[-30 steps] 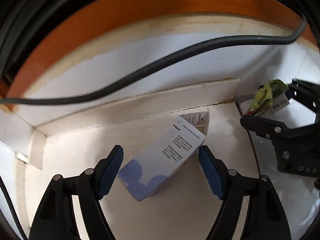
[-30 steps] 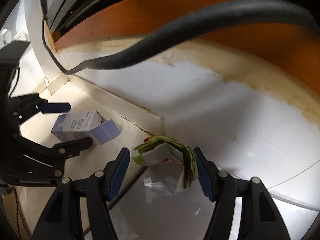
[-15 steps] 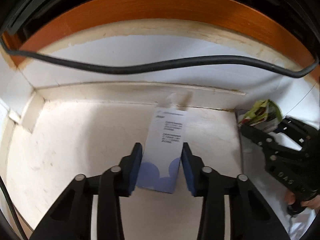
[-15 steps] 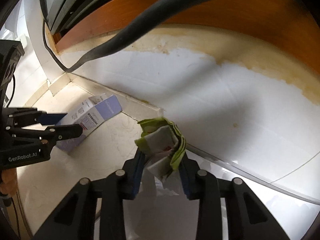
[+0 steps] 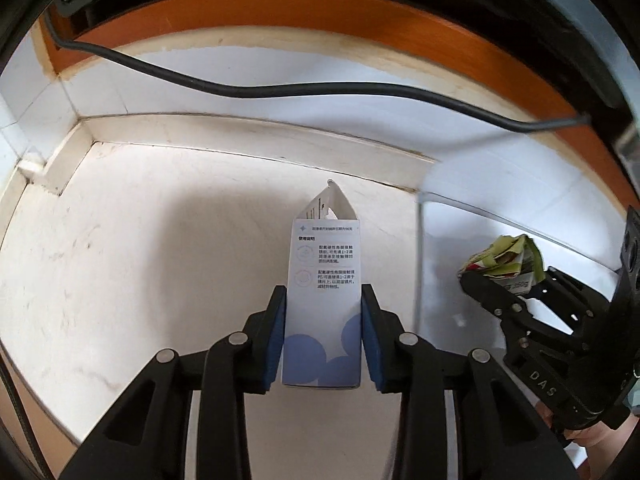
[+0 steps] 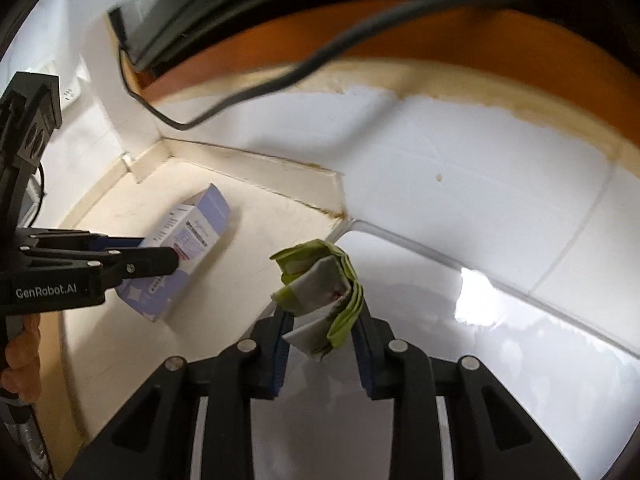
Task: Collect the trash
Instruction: 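Grasp the milk carton with the left tool while the right tool grasps the green can, then lift carton and green can off the table and carry them down over the bin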
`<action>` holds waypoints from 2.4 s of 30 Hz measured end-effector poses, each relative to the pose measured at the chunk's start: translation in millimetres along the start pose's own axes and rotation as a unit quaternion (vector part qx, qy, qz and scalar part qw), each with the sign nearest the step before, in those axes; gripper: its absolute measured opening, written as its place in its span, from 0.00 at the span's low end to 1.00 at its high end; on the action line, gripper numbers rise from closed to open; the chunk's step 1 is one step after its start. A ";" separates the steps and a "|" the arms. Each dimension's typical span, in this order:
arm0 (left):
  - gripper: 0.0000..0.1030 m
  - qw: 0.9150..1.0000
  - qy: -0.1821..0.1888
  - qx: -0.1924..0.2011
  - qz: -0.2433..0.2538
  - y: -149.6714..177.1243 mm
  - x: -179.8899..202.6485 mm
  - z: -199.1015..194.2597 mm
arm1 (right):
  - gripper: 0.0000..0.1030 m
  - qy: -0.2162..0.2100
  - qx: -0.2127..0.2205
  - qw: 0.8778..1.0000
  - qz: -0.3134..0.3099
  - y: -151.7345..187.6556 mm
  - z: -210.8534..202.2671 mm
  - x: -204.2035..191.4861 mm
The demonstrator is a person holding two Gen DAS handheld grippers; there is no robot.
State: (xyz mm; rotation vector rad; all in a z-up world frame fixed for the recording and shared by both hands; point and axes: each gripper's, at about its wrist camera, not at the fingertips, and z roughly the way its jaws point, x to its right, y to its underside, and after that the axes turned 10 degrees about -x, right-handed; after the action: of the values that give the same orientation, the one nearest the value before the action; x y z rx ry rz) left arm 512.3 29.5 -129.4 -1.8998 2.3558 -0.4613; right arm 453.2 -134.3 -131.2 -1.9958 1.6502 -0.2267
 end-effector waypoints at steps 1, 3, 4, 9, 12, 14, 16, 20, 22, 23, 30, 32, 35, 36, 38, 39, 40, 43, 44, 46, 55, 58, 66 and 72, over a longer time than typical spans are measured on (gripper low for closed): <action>0.32 1.000 -0.003 0.003 0.001 5.1 3.5 -5.5 | 0.27 -0.004 0.001 1.000 -0.005 3.9 -7.4 -3.0; 0.32 1.000 -0.004 0.006 0.002 13.4 12.4 -13.6 | 0.27 -0.006 0.000 1.000 -0.014 8.9 -17.9 -9.2; 0.32 1.000 -0.003 0.008 0.003 15.9 16.5 -18.4 | 0.27 -0.009 0.001 1.000 -0.018 11.9 -24.4 -11.8; 0.32 1.000 0.000 0.029 0.001 36.1 29.4 -44.7 | 0.27 -0.033 0.005 0.999 -0.031 26.6 -56.7 -22.2; 0.32 0.999 0.001 0.038 -0.006 53.1 37.5 -57.4 | 0.27 -0.049 0.008 0.998 -0.041 36.8 -76.7 -30.0; 0.32 0.999 -0.004 0.045 -0.013 70.3 40.1 -70.9 | 0.27 -0.058 0.010 0.997 -0.052 43.3 -91.2 -32.2; 0.32 0.999 -0.004 0.048 -0.020 82.1 43.3 -77.5 | 0.27 -0.062 0.007 0.996 -0.064 49.9 -102.5 -38.1; 0.32 0.998 -0.015 0.062 -0.029 106.5 53.0 -98.2 | 0.27 -0.066 0.004 0.994 -0.091 63.3 -123.1 -45.3; 0.32 0.997 -0.015 0.064 -0.035 121.3 60.1 -107.6 | 0.27 -0.069 0.005 0.993 -0.095 72.8 -134.4 -47.7; 0.32 0.997 -0.015 0.066 -0.038 130.0 62.9 -112.9 | 0.27 -0.075 0.006 0.993 -0.096 78.2 -140.2 -49.4; 0.32 0.996 -0.024 0.076 -0.042 193.1 96.5 -160.3 | 0.27 -0.079 0.012 0.991 -0.108 115.3 -171.7 -67.6; 0.32 0.996 -0.027 0.078 -0.037 208.5 100.5 -169.1 | 0.27 -0.075 0.013 0.991 -0.107 130.5 -183.4 -75.4; 0.32 0.996 -0.024 0.079 -0.027 234.5 107.9 -183.8 | 0.27 -0.071 0.014 0.993 -0.099 150.2 -197.4 -82.4; 0.32 0.996 -0.025 0.082 -0.020 244.7 110.8 -189.0 | 0.27 -0.069 0.013 0.993 -0.095 157.2 -201.9 -85.0; 0.32 0.996 -0.029 0.085 -0.010 259.2 115.1 -194.9 | 0.27 -0.061 0.014 0.994 -0.091 172.0 -209.7 -90.5; 0.32 0.996 -0.030 0.086 -0.003 269.8 118.4 -197.5 | 0.27 -0.057 0.013 0.994 -0.088 182.7 -214.4 -94.2; 0.32 0.996 -0.030 0.085 0.000 275.6 119.8 -198.3 | 0.27 -0.054 0.013 0.995 -0.083 191.6 -217.7 -96.1; 0.32 0.996 -0.034 0.081 0.016 304.1 127.1 -197.4 | 0.27 -0.047 0.011 0.997 -0.066 215.9 -224.9 -98.3; 0.32 0.996 -0.033 0.078 0.018 310.8 128.6 -195.6 | 0.27 -0.045 0.009 0.997 -0.061 223.8 -226.2 -98.3; 0.32 0.997 -0.031 0.072 0.022 326.0 131.1 -190.3 | 0.27 -0.040 0.002 0.998 -0.048 241.9 -228.0 -99.3; 0.32 0.999 -0.017 0.031 0.027 388.6 134.1 -141.5 | 0.27 -0.027 -0.056 0.998 -0.014 312.6 -205.1 -99.8; 0.32 0.999 -0.020 0.022 0.020 404.8 131.7 -113.4 | 0.27 -0.018 -0.070 0.997 -0.018 337.4 -182.9 -100.5; 0.32 0.999 -0.030 -0.034 -0.020 460.9 118.7 4.8 | 0.28 0.015 -0.102 0.995 -0.007 419.1 -75.9 -85.4; 0.32 0.996 -0.022 -0.068 -0.044 493.1 108.4 100.5 | 0.28 0.020 -0.163 0.986 0.009 468.3 19.8 -55.1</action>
State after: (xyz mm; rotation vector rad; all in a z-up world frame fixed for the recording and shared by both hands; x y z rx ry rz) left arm 48.4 -2.0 -350.2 -2.0562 2.3386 -0.2690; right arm 46.3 -127.0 -370.3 -2.2238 1.8251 0.0144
